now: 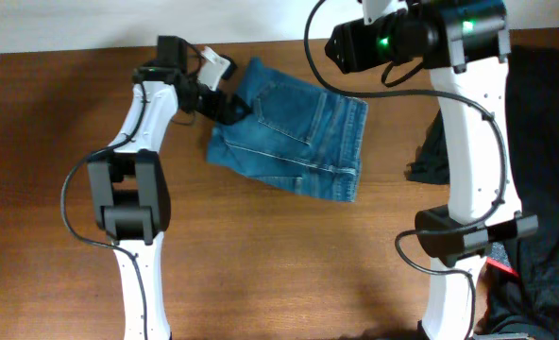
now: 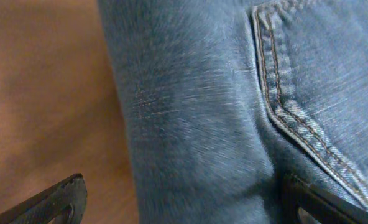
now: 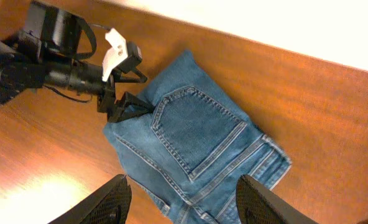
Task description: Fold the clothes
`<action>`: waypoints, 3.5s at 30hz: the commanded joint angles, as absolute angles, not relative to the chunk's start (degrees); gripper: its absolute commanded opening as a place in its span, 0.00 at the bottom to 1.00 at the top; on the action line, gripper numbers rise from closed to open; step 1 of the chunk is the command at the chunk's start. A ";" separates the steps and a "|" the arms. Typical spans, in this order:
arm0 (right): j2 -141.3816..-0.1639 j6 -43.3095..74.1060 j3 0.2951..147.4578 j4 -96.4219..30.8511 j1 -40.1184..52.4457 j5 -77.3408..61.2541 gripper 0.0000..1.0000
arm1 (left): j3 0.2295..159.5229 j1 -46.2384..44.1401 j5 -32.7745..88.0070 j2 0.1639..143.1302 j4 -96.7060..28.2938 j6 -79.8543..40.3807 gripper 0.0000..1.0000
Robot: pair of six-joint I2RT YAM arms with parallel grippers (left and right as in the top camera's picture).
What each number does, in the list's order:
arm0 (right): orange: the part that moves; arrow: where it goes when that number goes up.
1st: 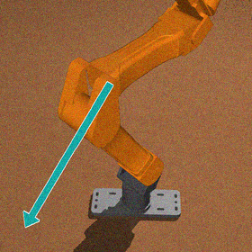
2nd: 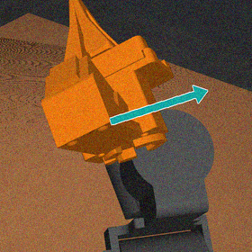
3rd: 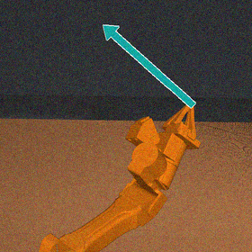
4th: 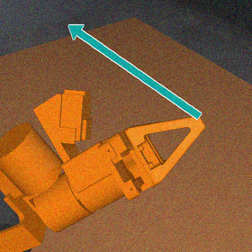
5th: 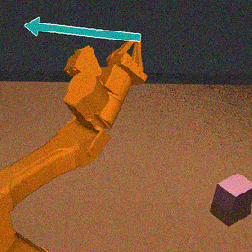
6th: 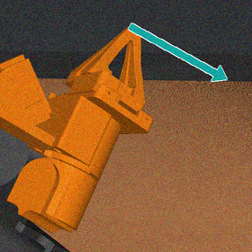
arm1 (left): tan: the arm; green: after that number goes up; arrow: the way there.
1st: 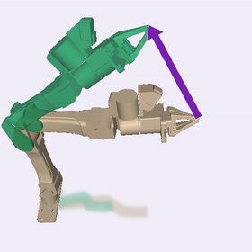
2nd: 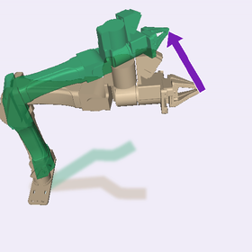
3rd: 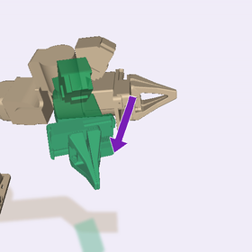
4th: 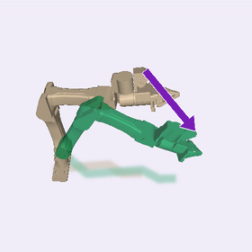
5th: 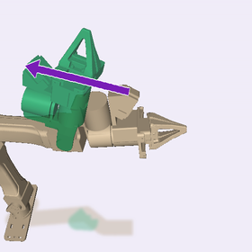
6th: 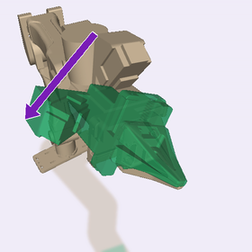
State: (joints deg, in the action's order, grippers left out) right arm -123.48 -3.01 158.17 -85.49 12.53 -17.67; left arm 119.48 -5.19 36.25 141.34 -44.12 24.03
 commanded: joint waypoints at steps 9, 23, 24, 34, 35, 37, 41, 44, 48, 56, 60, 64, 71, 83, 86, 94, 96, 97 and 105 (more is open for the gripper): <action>-125.23 -2.70 157.40 -88.58 12.73 -14.31 0.59 | 119.85 -9.72 39.72 143.55 -52.75 25.19 0.03; -125.23 -2.94 157.40 -92.29 11.33 -8.29 0.59 | 119.85 7.64 39.64 141.82 -59.22 12.67 0.00; -125.23 -2.94 157.40 -92.58 11.00 -8.29 0.59 | 119.85 10.39 39.66 141.73 -59.27 10.76 0.00; -125.23 -2.96 157.40 -94.00 8.82 -8.29 0.59 | 119.85 35.38 37.65 141.73 -66.19 3.95 0.00; -125.23 -2.96 157.40 -94.06 8.58 -8.29 0.59 | 119.85 37.82 37.56 141.73 -67.09 3.68 0.00; -125.23 -2.96 157.40 -94.08 8.16 -8.29 0.59 | 119.85 42.72 37.30 141.73 -68.88 2.52 0.01; -125.23 -2.96 157.40 -94.08 7.73 -8.29 0.59 | 119.85 50.87 37.04 141.73 -70.89 2.11 0.01; -125.23 -2.96 157.40 -94.08 7.73 -8.29 0.59 | 119.85 56.75 36.51 141.73 -71.70 2.13 0.01; -125.23 -2.96 157.40 -94.00 7.73 -8.27 0.59 | 119.85 61.21 32.36 141.71 -72.60 2.42 0.00; -125.23 -2.94 157.40 -93.51 7.73 -8.08 0.59 | 119.85 61.14 32.10 141.71 -72.69 2.15 0.00; -125.23 -2.92 157.40 -92.88 7.75 -7.64 0.59 | 119.85 61.14 32.16 141.62 -73.56 2.13 0.00; -125.23 -2.92 157.40 -92.77 7.73 -7.66 0.59 | 119.83 61.14 33.95 141.16 -74.52 2.11 0.01; -125.23 -2.90 157.40 -92.79 7.75 -7.68 0.60 | 119.72 61.14 34.72 140.64 -75.70 -2.74 0.01; -125.23 -2.92 157.40 -92.75 7.75 -7.66 0.60 | 113.45 60.20 36.01 140.64 -77.49 -29.54 0.00; -125.23 -2.92 157.40 -92.62 7.75 -7.66 0.59 | 110.67 59.00 38.44 140.64 -75.64 -29.52 0.01; -125.23 -2.92 157.40 -92.60 7.75 -7.66 0.59 | 105.69 53.82 41.39 140.64 -71.46 -31.97 0.01; -125.23 -2.92 157.40 -92.60 7.75 -7.66 0.60 | 105.32 52.29 41.36 140.64 -70.94 -32.99 0.01; -125.23 -2.92 157.40 -92.60 7.75 -7.66 0.59 | 105.23 51.53 41.39 140.64 -70.81 -33.67 0.01; -125.23 -2.92 157.40 -92.62 7.75 -7.66 0.59 | 105.23 46.78 41.43 140.64 -70.15 -39.09 0.01</action>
